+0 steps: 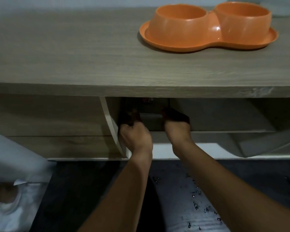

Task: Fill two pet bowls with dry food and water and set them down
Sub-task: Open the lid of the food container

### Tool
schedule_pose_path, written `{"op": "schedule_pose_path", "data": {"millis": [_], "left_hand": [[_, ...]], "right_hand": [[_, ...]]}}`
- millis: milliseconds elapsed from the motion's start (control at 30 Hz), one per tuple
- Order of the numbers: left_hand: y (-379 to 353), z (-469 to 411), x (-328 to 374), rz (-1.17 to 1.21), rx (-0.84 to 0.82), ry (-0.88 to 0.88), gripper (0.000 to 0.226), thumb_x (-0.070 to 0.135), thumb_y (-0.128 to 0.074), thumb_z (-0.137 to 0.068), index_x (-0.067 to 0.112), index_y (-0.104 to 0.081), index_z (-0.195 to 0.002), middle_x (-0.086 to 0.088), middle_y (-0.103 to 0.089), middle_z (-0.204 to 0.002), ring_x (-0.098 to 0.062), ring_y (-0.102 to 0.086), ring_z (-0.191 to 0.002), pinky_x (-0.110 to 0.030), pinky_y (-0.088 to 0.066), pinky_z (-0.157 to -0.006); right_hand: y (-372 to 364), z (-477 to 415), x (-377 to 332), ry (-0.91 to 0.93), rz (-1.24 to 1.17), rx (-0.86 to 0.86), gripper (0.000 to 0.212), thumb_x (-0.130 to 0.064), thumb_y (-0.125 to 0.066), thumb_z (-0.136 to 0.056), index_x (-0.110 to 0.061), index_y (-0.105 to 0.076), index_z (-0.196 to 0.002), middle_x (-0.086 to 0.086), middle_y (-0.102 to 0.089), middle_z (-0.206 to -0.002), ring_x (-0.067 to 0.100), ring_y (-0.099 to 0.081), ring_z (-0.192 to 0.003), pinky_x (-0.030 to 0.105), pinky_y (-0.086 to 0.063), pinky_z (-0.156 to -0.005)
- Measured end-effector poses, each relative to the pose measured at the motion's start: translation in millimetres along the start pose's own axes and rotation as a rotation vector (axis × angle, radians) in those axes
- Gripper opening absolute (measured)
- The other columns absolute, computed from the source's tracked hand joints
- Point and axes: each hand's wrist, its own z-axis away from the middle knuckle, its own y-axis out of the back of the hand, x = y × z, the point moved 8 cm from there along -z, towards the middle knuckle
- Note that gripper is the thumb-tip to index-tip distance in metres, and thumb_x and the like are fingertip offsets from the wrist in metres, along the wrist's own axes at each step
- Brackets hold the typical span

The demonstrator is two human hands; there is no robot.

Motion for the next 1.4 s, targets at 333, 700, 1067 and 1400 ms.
{"op": "schedule_pose_path", "data": {"millis": [333,700,1067,1400], "left_hand": [[28.9,55.0,-5.8,0.047,-0.283,0.093,0.021,0.015,-0.068,-0.089,0.005,-0.07,-0.107,-0.012,-0.072,-0.102,-0.02,-0.064,-0.09,-0.031,-0.05,-0.082],[145.5,197.2,125.1,-0.092,-0.451,0.232,0.006,0.016,-0.067,-0.091,0.011,-0.07,-0.089,-0.009,-0.072,-0.086,-0.019,-0.067,-0.077,-0.02,-0.058,-0.058],[139.1,95.1,288.5,-0.182,-0.557,0.041,0.033,0.022,-0.073,-0.086,0.002,-0.068,-0.111,-0.015,-0.074,-0.103,-0.024,-0.071,-0.088,-0.032,-0.058,-0.077],[76.9,-46.5,301.7,-0.267,-0.745,0.095,0.006,0.013,-0.065,-0.093,0.011,-0.069,-0.096,-0.019,-0.07,-0.105,-0.023,-0.066,-0.081,-0.027,-0.058,-0.062]], "right_hand": [[78.1,66.8,15.9,-0.092,-0.183,0.013,0.014,-0.03,-0.071,-0.093,-0.019,-0.063,-0.09,-0.012,-0.057,-0.075,0.003,-0.051,-0.072,0.02,-0.04,-0.07],[165.0,218.7,-131.3,-0.167,-0.148,-0.298,0.013,-0.01,-0.07,-0.093,-0.014,-0.072,-0.105,0.007,-0.072,-0.093,0.019,-0.066,-0.075,0.031,-0.056,-0.071],[93.9,177.5,-285.0,-0.09,-0.132,-0.282,0.033,-0.031,-0.072,-0.094,0.0,-0.073,-0.102,0.007,-0.07,-0.088,0.019,-0.064,-0.06,0.031,-0.059,-0.065],[-32.7,97.2,-254.7,-0.646,-0.555,-0.131,0.02,-0.021,-0.073,-0.092,-0.014,-0.059,-0.081,-0.002,-0.048,-0.065,0.008,-0.043,-0.056,0.017,-0.041,-0.055]]}}
